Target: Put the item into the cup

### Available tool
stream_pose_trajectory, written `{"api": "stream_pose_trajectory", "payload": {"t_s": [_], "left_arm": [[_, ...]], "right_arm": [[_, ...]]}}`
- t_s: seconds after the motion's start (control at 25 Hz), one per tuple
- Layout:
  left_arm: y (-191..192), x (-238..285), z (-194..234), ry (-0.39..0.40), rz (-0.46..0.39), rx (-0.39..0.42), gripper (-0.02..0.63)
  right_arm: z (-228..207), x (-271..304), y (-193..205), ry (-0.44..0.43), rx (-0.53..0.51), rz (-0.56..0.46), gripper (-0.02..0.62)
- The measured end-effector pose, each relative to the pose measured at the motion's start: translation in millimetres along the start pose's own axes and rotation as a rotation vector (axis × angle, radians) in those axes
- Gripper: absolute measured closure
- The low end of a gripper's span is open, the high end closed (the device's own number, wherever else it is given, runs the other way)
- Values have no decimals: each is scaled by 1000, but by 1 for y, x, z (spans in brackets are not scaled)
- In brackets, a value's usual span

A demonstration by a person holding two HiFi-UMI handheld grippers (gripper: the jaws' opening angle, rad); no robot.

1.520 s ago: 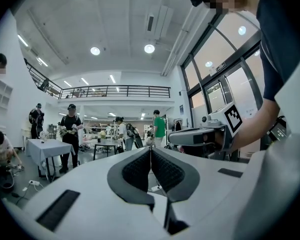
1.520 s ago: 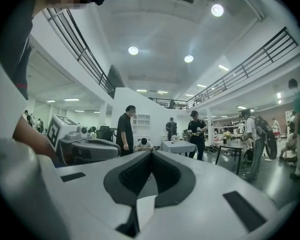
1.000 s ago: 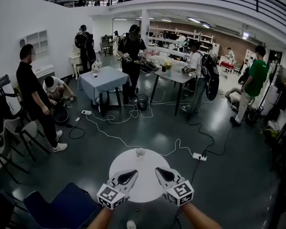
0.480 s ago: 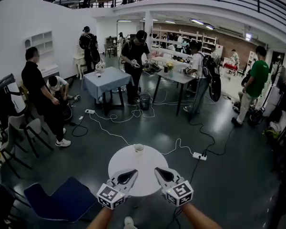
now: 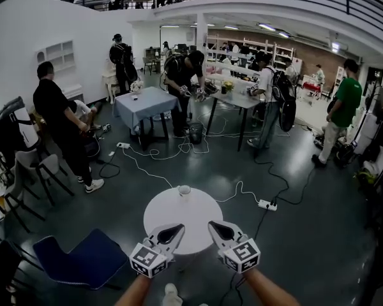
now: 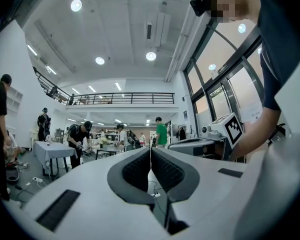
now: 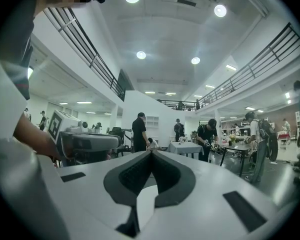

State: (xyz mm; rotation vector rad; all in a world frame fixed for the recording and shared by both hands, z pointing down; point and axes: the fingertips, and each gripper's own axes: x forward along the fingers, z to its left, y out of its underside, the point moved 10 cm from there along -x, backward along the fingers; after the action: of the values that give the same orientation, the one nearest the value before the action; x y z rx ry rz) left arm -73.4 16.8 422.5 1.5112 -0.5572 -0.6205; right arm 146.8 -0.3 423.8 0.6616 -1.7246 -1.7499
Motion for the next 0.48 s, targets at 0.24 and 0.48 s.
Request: {"api": "stream_pose_trajectory", "payload": {"t_s": [0.24,0.48], "left_arm": [[7,-1,-32,-14,9,-6,588],[5,0,-53,-40,17,-12,588]], "right_arm": [[0,-28,10,-11,17,-6,580],[-3,-48,13,-19,32,-8,579]]}}
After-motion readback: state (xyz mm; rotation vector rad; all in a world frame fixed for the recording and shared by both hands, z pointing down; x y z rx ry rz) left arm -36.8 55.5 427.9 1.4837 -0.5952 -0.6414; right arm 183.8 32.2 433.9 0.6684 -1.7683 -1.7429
